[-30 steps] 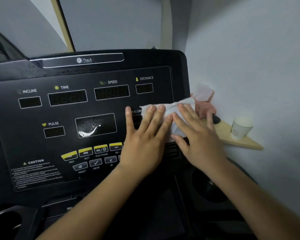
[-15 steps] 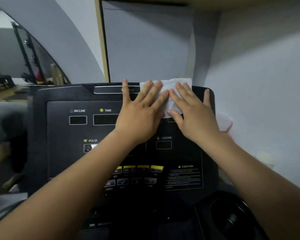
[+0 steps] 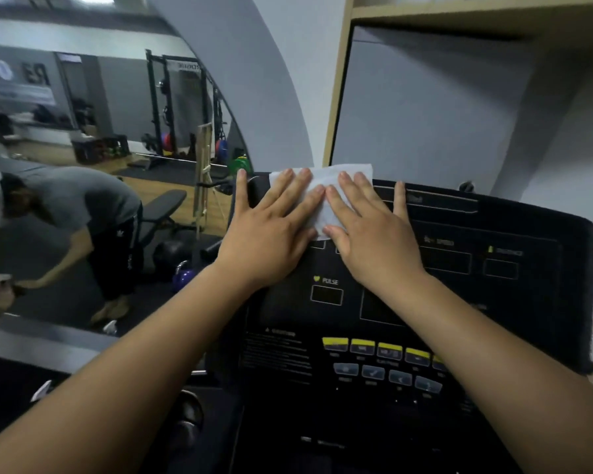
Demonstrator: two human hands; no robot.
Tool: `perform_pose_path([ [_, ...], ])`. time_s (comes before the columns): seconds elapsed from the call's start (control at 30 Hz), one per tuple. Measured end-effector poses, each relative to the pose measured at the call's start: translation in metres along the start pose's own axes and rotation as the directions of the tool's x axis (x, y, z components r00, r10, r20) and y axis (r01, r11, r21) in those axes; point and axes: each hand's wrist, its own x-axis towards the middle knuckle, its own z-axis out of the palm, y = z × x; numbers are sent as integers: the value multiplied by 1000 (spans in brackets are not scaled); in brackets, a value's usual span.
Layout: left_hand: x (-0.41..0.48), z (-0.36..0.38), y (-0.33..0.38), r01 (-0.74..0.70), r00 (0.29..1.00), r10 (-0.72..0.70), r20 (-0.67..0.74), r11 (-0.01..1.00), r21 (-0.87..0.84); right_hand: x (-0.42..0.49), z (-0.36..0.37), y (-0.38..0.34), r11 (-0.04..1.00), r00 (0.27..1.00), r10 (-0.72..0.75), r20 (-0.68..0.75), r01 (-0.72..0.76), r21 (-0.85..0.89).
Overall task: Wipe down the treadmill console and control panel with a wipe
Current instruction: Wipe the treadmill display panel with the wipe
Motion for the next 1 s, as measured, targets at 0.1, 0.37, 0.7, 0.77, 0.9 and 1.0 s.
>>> perform_pose_path([
  [0.1, -16, 2, -25, 47, 999, -47, -1, 999, -27, 15, 4, -28, 999, 999, -32, -2, 32, 0],
  [0.37, -63, 11, -42, 43, 999, -42, 16, 994, -96, -6, 29, -70, 999, 997, -41, -72, 43, 27],
  [0.7, -137, 24, -18, 7, 1000, -4, 19, 979, -205, -81, 56, -98, 999, 998, -34, -61, 36, 38],
  [0.77, -149, 24, -15, -7, 999, 13, 32, 980, -201, -94, 58, -102, 998, 998, -32, -58, 35, 47],
  [0.9, -168, 25, -10, -37, 998, 48, 50, 979, -201, -114, 61, -111, 996, 998, -21, -52, 26, 81],
  [1.0, -178, 24, -8, -48, 996, 61, 61, 978, -201, -125, 62, -115, 997, 999, -22, -30, 24, 75],
])
